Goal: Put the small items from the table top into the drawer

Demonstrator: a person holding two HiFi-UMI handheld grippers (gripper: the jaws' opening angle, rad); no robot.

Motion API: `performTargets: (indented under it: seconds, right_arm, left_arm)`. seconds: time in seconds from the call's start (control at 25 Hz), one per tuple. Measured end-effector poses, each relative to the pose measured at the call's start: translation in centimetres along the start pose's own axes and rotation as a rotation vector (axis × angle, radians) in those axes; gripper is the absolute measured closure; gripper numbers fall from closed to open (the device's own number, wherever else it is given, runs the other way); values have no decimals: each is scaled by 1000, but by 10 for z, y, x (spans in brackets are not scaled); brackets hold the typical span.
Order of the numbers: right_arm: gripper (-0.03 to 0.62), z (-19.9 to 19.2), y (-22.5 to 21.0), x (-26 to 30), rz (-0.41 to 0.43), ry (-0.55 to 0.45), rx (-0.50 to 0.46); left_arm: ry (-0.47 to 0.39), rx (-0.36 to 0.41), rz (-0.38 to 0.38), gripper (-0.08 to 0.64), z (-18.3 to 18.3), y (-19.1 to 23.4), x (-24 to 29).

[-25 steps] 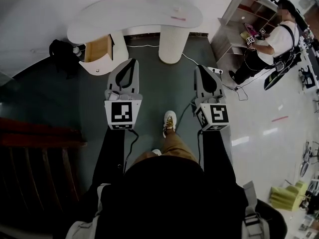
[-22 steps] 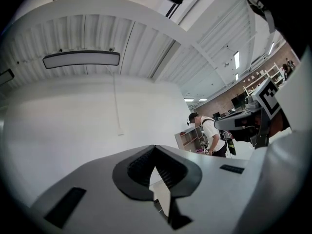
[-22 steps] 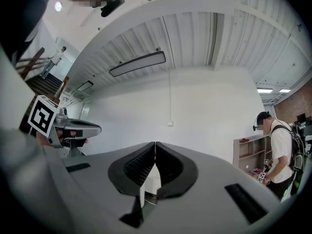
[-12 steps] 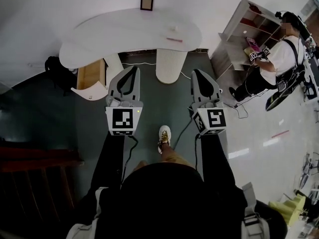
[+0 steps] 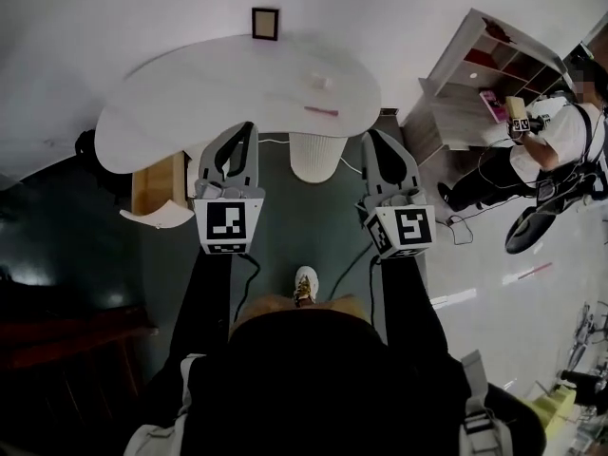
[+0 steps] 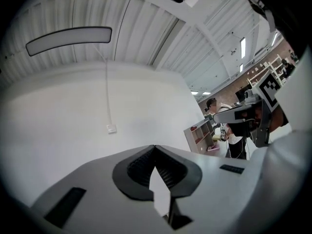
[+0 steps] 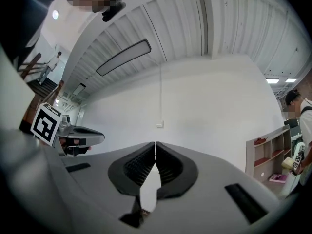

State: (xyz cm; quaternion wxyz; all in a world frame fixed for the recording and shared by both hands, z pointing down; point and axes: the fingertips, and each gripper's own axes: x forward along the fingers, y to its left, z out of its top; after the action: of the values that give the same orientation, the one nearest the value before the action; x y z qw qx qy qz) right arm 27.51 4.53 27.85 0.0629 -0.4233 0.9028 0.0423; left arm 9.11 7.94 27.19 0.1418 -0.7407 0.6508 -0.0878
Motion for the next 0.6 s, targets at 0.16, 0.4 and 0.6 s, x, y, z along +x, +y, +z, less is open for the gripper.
performTargets:
  seconds: [0.16,0.4,0.6]
  right_arm:
    - [565,-12,-23,24,-15,9,29]
    - [565,-19,-53,63,-34,3,35]
    - [565,-27,-71,107,-55,-4,4]
  left_arm:
    - [-5,13,-16,545,1,-2,34]
    - [-20,26,-48,545,0,1,78]
    - [-38,33,-85,545,-13,17,123]
